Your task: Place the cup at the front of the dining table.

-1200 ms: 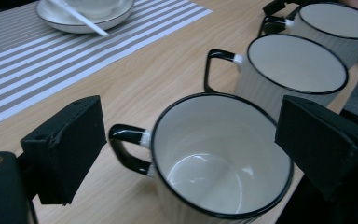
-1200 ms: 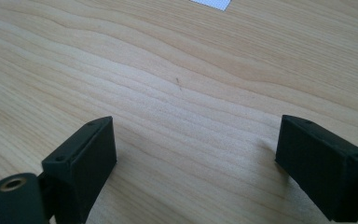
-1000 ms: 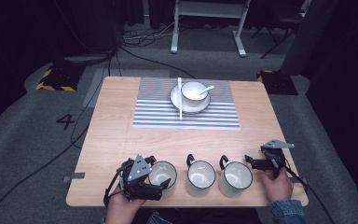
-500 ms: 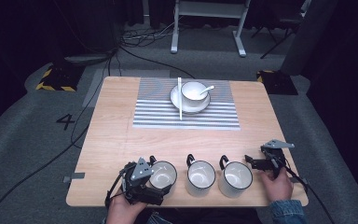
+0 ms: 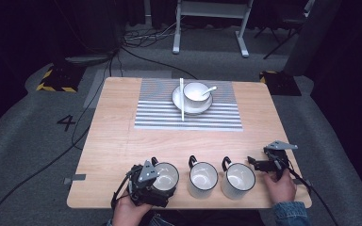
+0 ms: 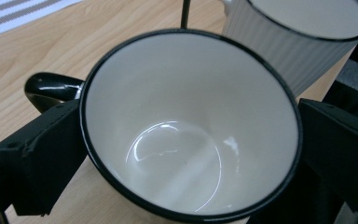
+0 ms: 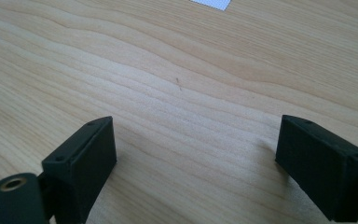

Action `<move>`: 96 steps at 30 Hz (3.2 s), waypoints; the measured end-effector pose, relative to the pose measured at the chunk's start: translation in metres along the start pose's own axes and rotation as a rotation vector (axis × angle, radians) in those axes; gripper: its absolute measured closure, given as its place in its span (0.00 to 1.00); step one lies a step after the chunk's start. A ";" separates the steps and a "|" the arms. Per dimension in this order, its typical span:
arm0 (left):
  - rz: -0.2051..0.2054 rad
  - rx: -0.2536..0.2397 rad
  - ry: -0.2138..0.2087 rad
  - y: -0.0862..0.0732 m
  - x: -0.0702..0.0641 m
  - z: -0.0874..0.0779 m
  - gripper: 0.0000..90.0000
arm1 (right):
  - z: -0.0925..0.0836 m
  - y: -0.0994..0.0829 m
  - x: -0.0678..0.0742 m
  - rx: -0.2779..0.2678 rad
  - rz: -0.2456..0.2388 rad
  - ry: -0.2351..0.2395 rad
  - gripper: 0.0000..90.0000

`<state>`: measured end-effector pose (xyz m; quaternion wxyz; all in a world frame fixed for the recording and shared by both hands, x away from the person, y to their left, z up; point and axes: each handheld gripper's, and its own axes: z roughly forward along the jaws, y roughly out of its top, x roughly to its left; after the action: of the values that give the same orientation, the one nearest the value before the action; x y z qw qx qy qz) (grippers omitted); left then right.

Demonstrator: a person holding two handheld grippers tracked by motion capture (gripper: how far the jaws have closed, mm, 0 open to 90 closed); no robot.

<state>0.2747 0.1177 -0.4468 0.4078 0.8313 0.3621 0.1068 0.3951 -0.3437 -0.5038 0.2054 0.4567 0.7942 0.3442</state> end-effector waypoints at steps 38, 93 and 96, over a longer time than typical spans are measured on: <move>0.039 -0.185 -0.020 -0.028 0.006 0.035 0.00 | 0.000 0.000 0.001 -0.004 0.000 -0.003 0.13; -0.012 -0.201 -0.016 0.012 0.015 0.013 0.03 | -0.001 -0.001 0.001 -0.004 -0.011 0.007 0.13; -0.038 -0.239 -0.020 0.016 0.023 0.010 0.03 | -0.001 -0.001 0.001 -0.003 -0.012 0.014 0.13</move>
<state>0.3039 0.1210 -0.4436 0.5097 0.7707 0.3584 0.1335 0.3934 -0.3437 -0.5040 0.2025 0.4491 0.7980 0.3472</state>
